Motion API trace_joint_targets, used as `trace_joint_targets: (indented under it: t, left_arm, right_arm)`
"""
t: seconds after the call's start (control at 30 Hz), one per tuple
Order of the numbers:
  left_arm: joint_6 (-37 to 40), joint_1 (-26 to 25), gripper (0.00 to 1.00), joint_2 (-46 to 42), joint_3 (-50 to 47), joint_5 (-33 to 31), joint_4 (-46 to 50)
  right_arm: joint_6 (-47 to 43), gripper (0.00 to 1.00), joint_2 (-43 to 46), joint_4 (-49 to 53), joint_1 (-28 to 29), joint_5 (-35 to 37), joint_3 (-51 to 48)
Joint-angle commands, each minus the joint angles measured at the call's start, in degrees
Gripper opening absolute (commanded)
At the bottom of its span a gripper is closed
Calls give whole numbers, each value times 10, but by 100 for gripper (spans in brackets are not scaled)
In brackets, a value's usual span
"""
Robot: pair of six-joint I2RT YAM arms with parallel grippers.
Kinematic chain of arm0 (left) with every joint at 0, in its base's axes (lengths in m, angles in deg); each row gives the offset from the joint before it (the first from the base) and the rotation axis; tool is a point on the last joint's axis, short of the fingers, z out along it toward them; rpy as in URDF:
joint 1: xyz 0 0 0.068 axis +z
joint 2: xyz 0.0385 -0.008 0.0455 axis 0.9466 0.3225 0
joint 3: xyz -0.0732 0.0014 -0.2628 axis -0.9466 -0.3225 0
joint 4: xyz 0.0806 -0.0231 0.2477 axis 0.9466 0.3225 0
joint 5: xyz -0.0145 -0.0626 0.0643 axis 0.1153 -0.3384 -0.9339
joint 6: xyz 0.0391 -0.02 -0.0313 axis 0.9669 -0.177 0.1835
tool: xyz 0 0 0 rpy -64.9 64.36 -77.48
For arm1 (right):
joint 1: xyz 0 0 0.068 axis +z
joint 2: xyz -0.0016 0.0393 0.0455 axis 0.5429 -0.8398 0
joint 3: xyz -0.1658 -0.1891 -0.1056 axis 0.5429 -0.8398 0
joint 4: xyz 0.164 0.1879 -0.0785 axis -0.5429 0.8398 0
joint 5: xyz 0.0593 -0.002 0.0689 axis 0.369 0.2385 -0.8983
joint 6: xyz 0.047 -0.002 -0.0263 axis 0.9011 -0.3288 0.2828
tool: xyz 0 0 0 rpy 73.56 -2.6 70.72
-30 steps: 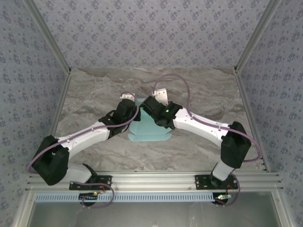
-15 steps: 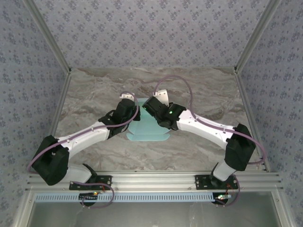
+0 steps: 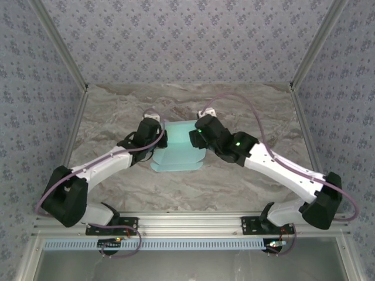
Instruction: Fold the paper box
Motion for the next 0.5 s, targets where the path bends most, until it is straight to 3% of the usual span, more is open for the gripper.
trace_joint_targets:
  t: [0.0,0.13,0.47]
  left_arm:
    - [44,20,0,31,51,106,94]
    - [91,24,0,57,90,132,179]
    - [164,16,0,160,211,141,332]
  right_arm:
    - [-36,66,31,5,-33,-67,-9]
    - [-56,66,63,-8,-79,-131,-24]
    - [-62,67,74,17,-158,-173,-61]
